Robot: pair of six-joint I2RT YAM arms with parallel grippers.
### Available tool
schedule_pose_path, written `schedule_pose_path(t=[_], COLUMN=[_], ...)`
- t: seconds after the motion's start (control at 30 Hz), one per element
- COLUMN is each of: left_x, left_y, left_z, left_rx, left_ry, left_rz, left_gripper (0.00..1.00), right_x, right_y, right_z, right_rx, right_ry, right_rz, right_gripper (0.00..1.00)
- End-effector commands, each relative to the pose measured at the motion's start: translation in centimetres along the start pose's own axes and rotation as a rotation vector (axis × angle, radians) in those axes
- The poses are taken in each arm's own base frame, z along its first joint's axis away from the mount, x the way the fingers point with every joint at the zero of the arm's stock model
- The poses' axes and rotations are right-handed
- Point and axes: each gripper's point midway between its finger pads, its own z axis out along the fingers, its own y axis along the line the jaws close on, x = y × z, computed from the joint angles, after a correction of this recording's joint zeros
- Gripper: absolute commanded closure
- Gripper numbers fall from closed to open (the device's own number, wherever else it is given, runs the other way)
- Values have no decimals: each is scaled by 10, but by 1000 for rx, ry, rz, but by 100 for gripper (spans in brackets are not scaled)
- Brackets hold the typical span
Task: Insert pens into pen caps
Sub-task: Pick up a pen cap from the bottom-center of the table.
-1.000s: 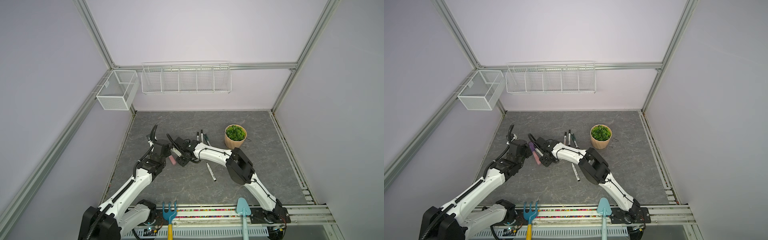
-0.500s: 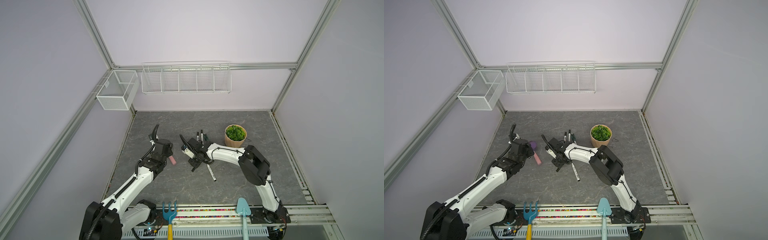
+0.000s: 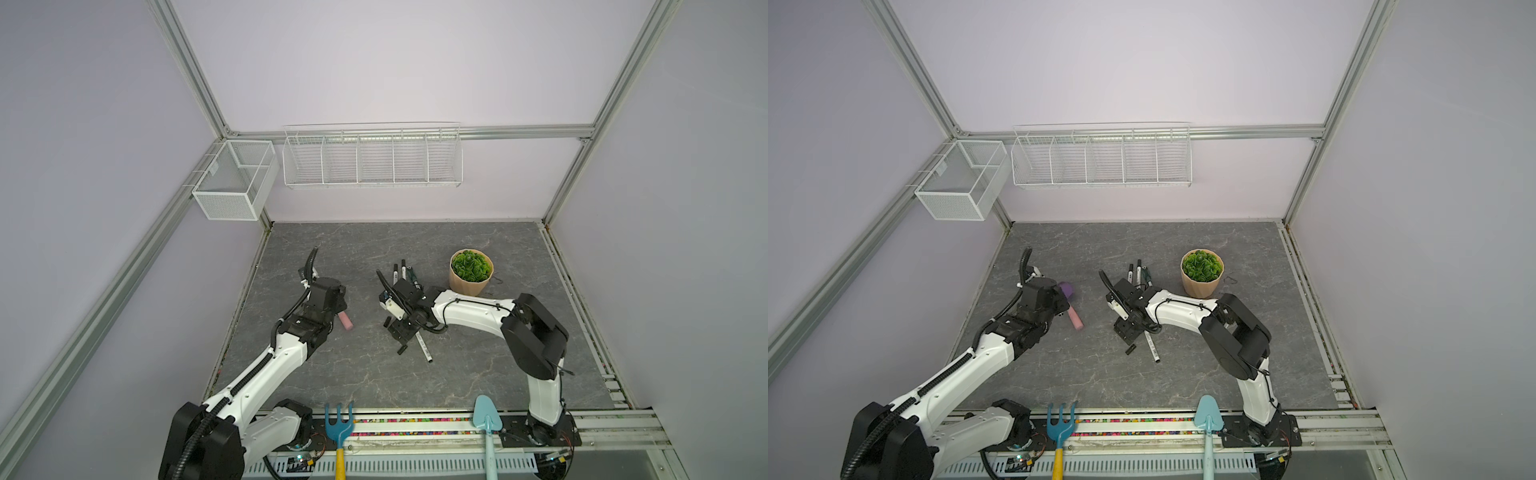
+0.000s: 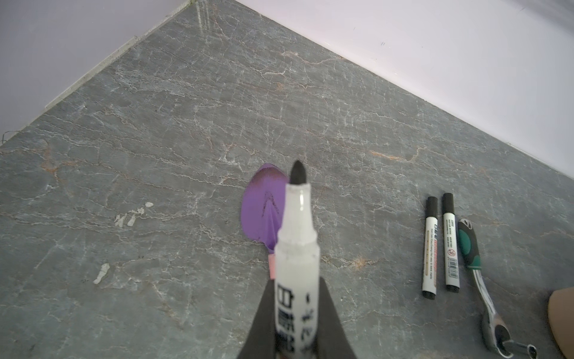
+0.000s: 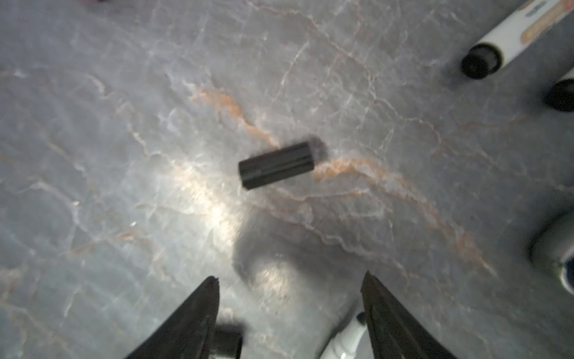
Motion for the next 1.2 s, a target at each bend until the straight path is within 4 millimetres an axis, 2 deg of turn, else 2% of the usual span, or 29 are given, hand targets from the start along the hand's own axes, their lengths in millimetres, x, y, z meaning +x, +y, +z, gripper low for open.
schedule_pose_path(t=[0.0,0.13,0.27,0.67,0.93,1.07,1.17], left_x=[4,6,5,1,1,1,2], left_y=[3,0,-2,2,1,0,-1], left_z=[4,6,5,0,1,1,3], left_rx=[-8,5,16,6,5,9,14], left_ry=[5,14,14,-7,-5,-3,3], left_rz=[3,-1,-3,-2,-5,-5,-4], left_gripper=[100,100,100,100,100,100,100], right_x=[23,53,69,98,96,88,74], right_y=[23,33,29,21,21,18,17], right_z=[-16,-29,-35,-8,-4,-6,-13], right_rx=[-25,-25,13,38,56,85,105], right_ry=[22,81,123,249,255,236,196], right_rz=[-57,-120,-164,-248,-267,-286,-296], right_gripper=[25,26,26,29,30,30,30])
